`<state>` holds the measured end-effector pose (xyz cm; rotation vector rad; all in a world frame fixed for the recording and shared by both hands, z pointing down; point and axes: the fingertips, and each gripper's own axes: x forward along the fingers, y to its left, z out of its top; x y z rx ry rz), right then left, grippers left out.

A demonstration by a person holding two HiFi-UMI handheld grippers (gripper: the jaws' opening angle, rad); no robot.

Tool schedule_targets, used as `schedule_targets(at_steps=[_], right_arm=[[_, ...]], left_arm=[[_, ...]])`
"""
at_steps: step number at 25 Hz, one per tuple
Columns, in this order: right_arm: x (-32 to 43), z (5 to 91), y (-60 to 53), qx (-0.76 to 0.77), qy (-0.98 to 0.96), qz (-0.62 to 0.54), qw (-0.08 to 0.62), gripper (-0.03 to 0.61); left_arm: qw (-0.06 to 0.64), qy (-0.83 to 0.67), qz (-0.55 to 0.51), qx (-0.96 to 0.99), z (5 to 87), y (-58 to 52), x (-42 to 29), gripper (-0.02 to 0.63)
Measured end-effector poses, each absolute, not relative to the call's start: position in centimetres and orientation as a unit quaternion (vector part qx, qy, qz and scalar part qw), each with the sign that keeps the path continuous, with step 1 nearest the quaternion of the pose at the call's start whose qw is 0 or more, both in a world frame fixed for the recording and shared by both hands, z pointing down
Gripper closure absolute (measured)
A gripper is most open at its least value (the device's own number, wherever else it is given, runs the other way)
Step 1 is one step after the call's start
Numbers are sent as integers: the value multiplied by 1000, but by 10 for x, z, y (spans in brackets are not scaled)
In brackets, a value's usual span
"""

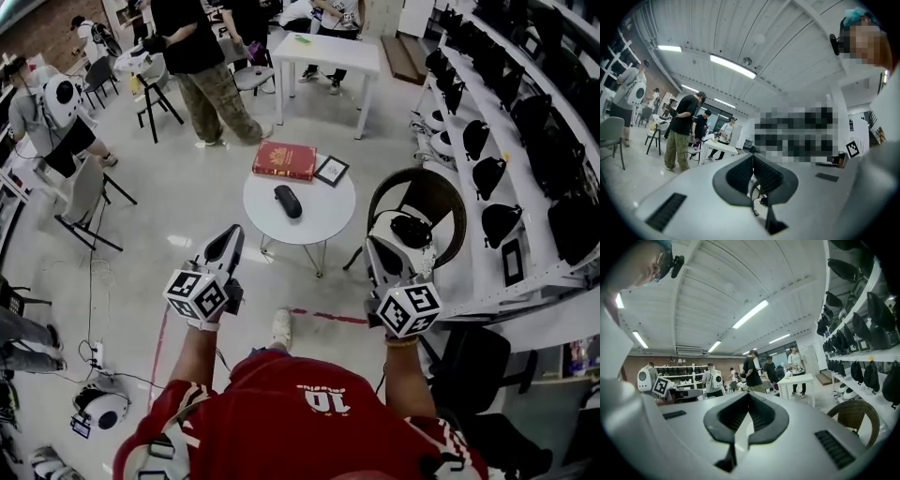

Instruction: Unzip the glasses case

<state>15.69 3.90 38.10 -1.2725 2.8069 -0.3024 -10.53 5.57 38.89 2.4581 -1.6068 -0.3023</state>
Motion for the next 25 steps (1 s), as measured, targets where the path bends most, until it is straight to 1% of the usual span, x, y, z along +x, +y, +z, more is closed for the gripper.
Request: schedule_targets(at_steps=[25], right_arm=[[80,369,-125,-458,885,-86,-1,565]], left_arm=[[128,-505,-101,848,397,-125,-177,604]])
